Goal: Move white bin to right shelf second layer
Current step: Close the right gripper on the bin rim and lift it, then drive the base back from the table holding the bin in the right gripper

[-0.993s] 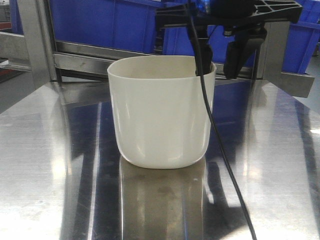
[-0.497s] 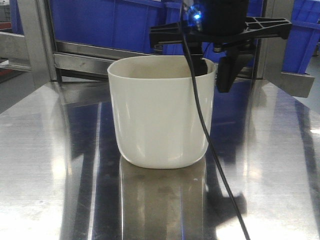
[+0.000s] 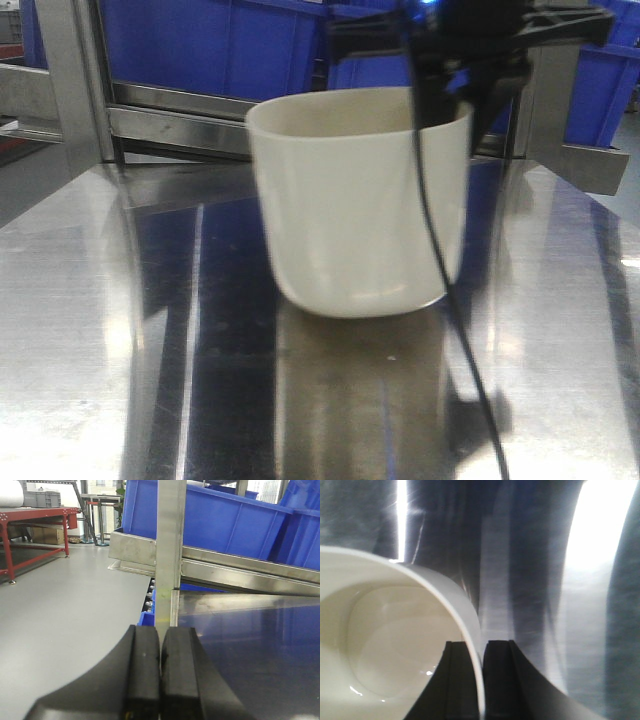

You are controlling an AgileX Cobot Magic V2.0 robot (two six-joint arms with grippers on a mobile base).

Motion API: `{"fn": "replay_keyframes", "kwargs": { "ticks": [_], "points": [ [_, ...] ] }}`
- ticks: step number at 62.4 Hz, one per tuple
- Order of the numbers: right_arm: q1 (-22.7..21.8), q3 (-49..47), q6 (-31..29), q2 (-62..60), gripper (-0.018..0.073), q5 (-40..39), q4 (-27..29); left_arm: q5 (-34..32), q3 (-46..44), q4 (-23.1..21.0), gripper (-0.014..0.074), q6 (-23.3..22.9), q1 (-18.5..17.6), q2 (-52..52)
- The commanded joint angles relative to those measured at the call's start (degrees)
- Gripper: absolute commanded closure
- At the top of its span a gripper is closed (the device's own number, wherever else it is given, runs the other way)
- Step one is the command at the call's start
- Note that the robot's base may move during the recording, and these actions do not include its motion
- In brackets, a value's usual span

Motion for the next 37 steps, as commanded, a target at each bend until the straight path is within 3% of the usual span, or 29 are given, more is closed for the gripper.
{"fn": "replay_keyframes", "kwargs": {
  "ticks": [1, 18, 37],
  "points": [
    [-3.67, -0.23, -7.27, -5.97, 0.0504, -1.0, -0.76, -4.66, 1.56, -0.4, 0.0512, -0.2, 0.04, -0.94],
    [-16.5, 8.0, -20.21, -15.39, 0.0504, -4.82, 6.88, -4.66, 1.56, -0.4, 0.0512, -0.2, 0.04, -0.94],
    [-29.89, 23.18, -25.52, -28.9, 0.0504, -12.8, 11.1, -4.66, 1.56, -0.4, 0.0512, -0.2, 0.04, -0.94]
  ]
}}
